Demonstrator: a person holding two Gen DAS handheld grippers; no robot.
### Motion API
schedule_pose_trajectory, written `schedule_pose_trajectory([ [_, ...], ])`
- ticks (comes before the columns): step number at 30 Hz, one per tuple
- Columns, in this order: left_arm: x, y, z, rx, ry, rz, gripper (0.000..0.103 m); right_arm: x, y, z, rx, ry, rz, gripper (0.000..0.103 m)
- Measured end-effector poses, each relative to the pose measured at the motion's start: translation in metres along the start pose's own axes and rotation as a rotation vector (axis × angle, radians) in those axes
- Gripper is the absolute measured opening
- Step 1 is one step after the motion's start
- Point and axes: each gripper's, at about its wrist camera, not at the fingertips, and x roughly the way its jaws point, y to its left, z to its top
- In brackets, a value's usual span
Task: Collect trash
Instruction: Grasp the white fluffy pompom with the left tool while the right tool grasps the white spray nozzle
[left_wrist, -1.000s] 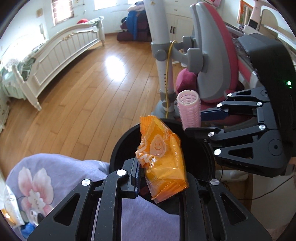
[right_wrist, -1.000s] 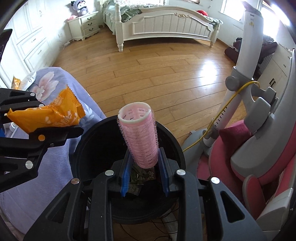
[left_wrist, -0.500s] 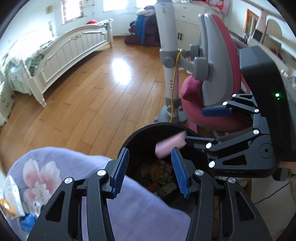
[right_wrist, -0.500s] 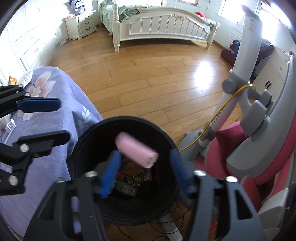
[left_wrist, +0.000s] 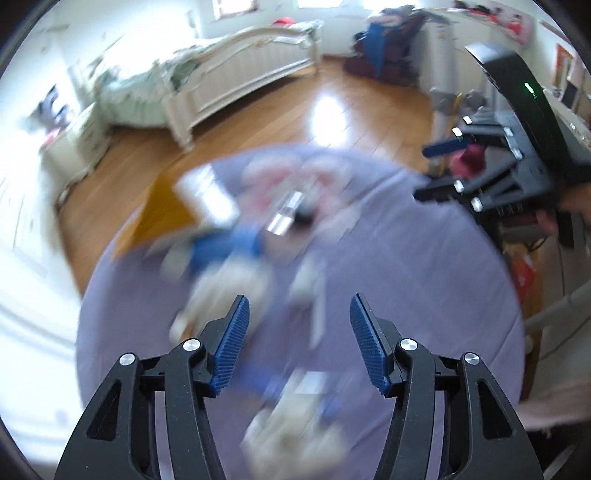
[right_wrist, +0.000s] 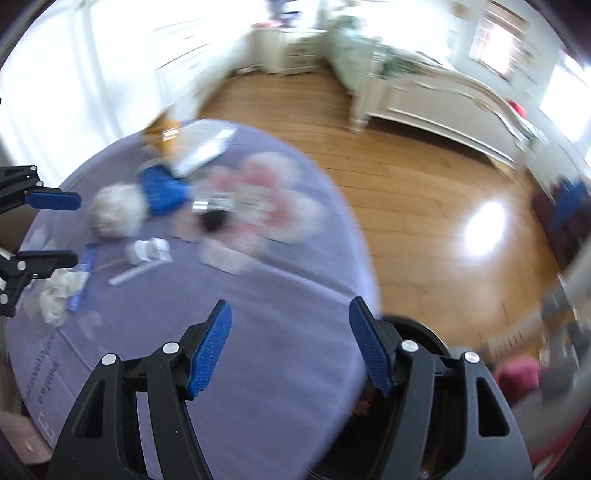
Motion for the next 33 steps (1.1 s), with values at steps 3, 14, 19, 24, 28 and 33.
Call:
schedule_pose_trajectory([
  [3, -0.008, 0.024, -0.039, -0.035, 0.036, 0.011, 0.057, 0.017, 0.032, 0.019, -0.055, 0.014, 0.065, 0.064],
  [14, 0.028, 0.058, -0.013, 0.052, 0.000, -0.060, 0.063, 0.044, 0.092, 0.045, -0.325, 0.092, 0.133, 0.064],
  [19, 0.076, 0.052, 0.015, 0.062, 0.054, -0.090, 0.063, 0.047, 0.081, 0.047, -0.319, 0.128, 0.138, 0.064],
  [24, 0.086, 0.063, 0.016, 0.017, 0.045, -0.159, 0.044, 0.054, 0.089, 0.048, -0.425, 0.153, 0.221, 0.063],
  [28, 0.079, 0.071, 0.008, 0.006, 0.046, -0.168, 0.043, 0.063, 0.106, 0.056, -0.532, 0.173, 0.281, 0.059],
  [33, 0.065, 0.074, 0.003, -0.002, 0.034, -0.167, 0.043, 0.075, 0.126, 0.061, -0.662, 0.240, 0.339, 0.044],
])
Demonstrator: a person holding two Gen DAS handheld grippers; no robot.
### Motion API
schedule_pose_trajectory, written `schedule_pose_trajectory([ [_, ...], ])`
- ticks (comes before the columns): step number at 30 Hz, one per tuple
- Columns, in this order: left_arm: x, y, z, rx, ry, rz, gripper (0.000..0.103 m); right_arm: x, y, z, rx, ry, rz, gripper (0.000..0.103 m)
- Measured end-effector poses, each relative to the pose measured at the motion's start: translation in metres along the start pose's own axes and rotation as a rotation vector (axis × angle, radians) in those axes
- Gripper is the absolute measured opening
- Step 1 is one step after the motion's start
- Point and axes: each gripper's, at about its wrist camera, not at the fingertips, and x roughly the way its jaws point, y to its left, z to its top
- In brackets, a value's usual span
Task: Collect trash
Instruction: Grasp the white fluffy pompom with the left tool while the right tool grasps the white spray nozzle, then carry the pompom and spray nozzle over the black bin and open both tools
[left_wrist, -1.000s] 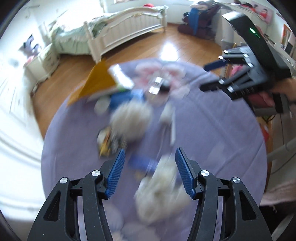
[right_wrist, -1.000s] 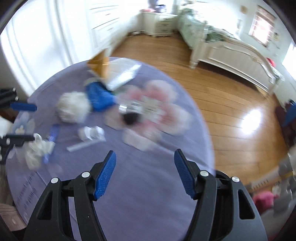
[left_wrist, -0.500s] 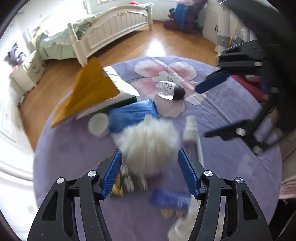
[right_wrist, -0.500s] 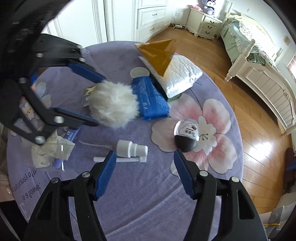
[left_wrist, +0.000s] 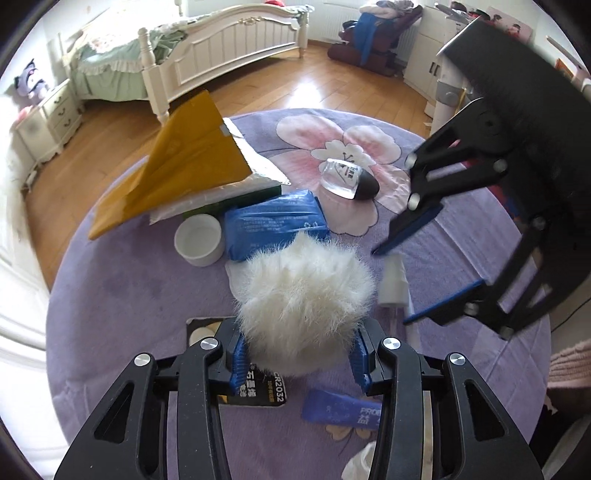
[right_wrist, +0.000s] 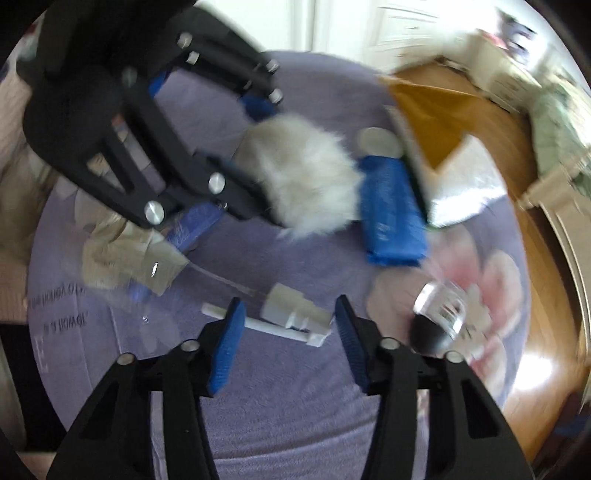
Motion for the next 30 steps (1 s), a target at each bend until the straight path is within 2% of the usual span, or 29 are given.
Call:
schedule_pose_trajectory([
  [5, -0.011, 0.000, -0.003, -0.012, -0.013, -0.006, 0.043, 0.003, 0.004, 0.003, -0.062, 0.067, 0.060, 0.043],
  [8, -0.016, -0.003, -0.004, -0.011, -0.020, -0.001, 0.043, 0.004, 0.015, 0.000, -0.041, 0.077, 0.074, 0.040],
  [12, -0.023, -0.009, -0.007, -0.009, -0.033, -0.006, 0.043, -0.001, 0.022, -0.017, 0.004, 0.054, 0.049, 0.039],
  [21, -0.033, -0.040, -0.002, 0.029, -0.066, -0.004, 0.043, -0.044, 0.033, -0.080, 0.202, -0.069, -0.125, 0.039],
  [28, -0.031, -0.070, 0.016, 0.054, -0.087, -0.011, 0.043, -0.077, 0.039, -0.121, 0.350, -0.115, -0.269, 0.039],
  [30, -0.030, -0.084, 0.025, 0.082, -0.093, -0.023, 0.043, -0.094, 0.024, -0.143, 0.417, -0.132, -0.307, 0.039],
])
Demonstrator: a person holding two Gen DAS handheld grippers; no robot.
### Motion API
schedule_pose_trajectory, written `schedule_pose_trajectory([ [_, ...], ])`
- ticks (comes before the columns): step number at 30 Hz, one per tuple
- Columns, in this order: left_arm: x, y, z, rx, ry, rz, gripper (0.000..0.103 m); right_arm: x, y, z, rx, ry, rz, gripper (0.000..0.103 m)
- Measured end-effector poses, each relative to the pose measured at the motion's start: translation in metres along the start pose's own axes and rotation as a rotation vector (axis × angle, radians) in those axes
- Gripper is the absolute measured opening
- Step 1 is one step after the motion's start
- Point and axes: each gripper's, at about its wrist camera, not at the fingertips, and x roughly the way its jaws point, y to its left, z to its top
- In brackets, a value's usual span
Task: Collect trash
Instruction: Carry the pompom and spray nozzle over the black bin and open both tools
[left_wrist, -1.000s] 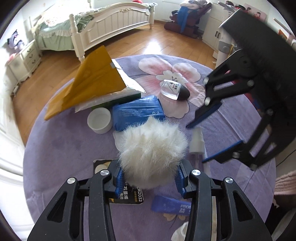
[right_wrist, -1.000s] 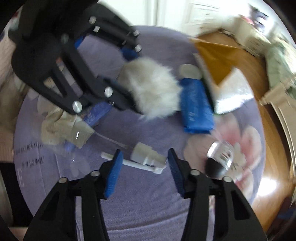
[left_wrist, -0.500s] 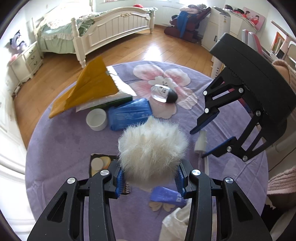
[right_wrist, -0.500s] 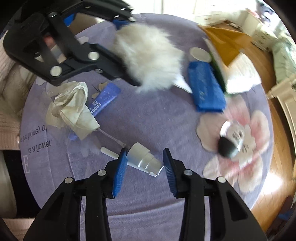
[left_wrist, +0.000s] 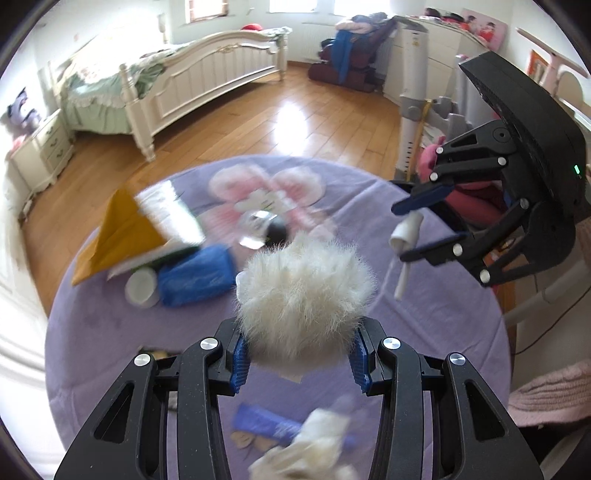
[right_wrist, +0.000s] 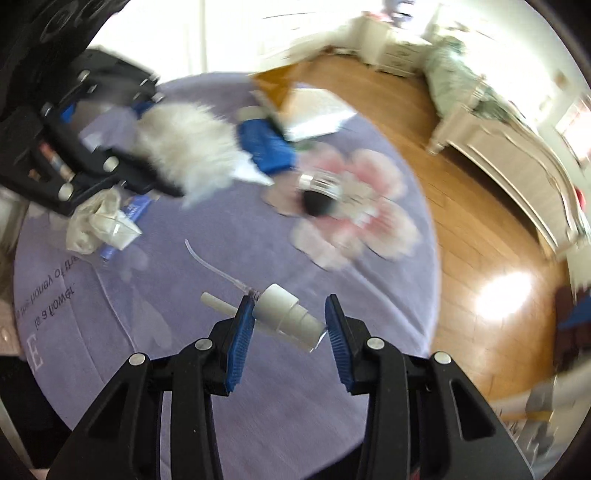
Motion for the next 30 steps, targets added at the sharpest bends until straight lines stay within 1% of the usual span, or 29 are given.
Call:
schedule_pose_trajectory([
  [6, 0.018, -0.048, 0.038, 0.082, -0.014, -0.050, 0.043, -0.028, -0.057, -0.050, 0.204, -0.010, -0.127, 0.039],
  [12, 0.043, -0.096, 0.079, 0.138, -0.043, -0.105, 0.043, -0.028, -0.110, -0.092, 0.350, 0.007, -0.234, 0.039],
  [15, 0.058, -0.120, 0.099, 0.155, -0.050, -0.121, 0.043, -0.031, -0.124, -0.110, 0.403, 0.014, -0.276, 0.039],
  [16, 0.063, -0.126, 0.104, 0.160, -0.050, -0.122, 0.043, -0.030, -0.128, -0.113, 0.423, 0.014, -0.289, 0.039],
  [18, 0.075, -0.141, 0.115, 0.176, -0.048, -0.123, 0.043, -0.019, -0.130, -0.114, 0.419, 0.021, -0.293, 0.039],
  [19, 0.080, -0.149, 0.119, 0.182, -0.046, -0.127, 0.043, -0.017, -0.132, -0.115, 0.432, 0.022, -0.309, 0.039],
  [22, 0.096, -0.169, 0.131, 0.196, -0.044, -0.130, 0.043, -0.016, -0.144, -0.127, 0.497, 0.014, -0.328, 0.039],
  [27, 0.118, -0.187, 0.143, 0.198, -0.031, -0.130, 0.044, -0.008, -0.155, -0.140, 0.541, 0.033, -0.378, 0.039],
  [30, 0.129, -0.192, 0.147, 0.193, -0.017, -0.124, 0.044, -0.005, -0.159, -0.146, 0.562, 0.029, -0.381, 0.039],
])
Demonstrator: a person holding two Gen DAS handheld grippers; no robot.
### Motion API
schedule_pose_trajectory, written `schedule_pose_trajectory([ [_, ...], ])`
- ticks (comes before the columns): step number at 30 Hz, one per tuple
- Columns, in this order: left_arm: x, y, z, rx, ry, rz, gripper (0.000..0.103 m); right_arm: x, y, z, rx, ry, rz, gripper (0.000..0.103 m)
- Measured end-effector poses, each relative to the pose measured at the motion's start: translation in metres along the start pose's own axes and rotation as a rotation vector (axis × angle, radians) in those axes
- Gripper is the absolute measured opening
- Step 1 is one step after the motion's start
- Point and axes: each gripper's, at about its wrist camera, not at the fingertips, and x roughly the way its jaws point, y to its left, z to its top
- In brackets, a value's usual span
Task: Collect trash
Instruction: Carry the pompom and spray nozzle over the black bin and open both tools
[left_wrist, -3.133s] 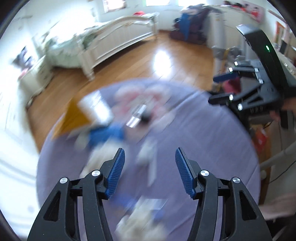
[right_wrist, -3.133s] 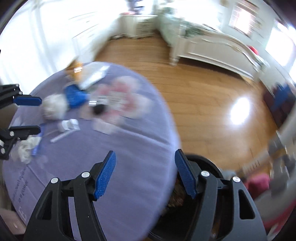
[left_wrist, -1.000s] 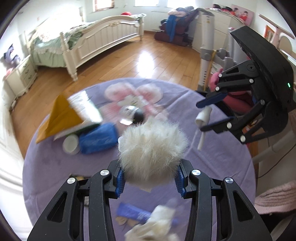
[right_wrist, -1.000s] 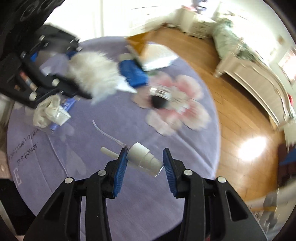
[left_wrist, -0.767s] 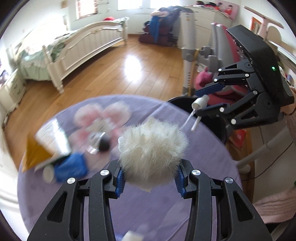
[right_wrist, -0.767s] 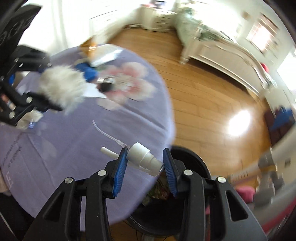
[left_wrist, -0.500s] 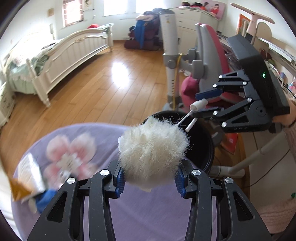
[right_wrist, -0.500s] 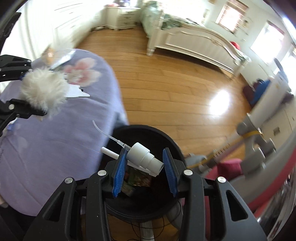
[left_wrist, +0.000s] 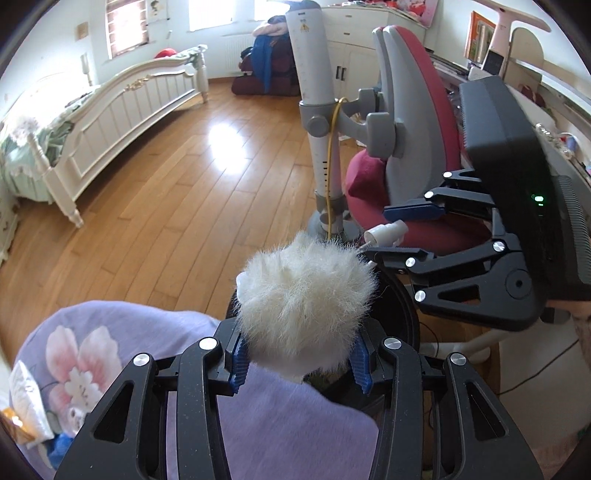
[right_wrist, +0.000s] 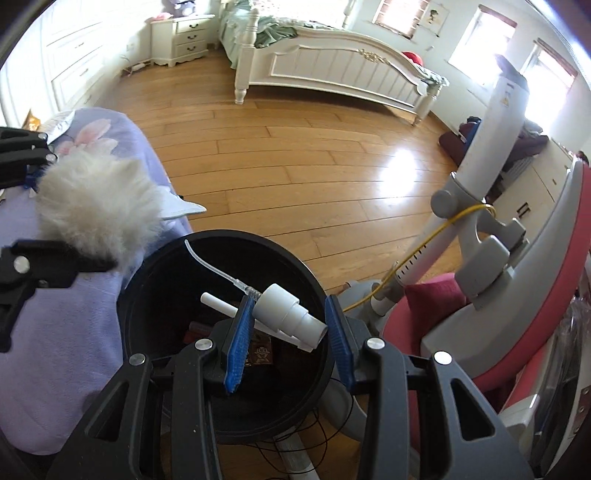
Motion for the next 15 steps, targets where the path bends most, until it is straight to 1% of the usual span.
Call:
schedule_pose_trajectory([
  [10, 0.018, 0.007, 0.002, -0.028, 0.034, 0.002, 0.046, 0.010, -0.005, 0.001, 0.028, 0.019, 0.004, 0.039],
  [11, 0.019, 0.007, 0.003, -0.033, 0.035, 0.005, 0.049, 0.011, -0.004, 0.001, 0.025, 0.023, 0.004, 0.039],
  [13, 0.020, 0.008, 0.003, -0.041, 0.034, 0.008, 0.051, 0.012, -0.004, 0.001, 0.027, 0.025, -0.002, 0.040],
  [15, 0.020, 0.010, 0.002, -0.048, 0.034, 0.014, 0.059, 0.012, -0.003, 0.001, 0.028, 0.036, 0.007, 0.041],
])
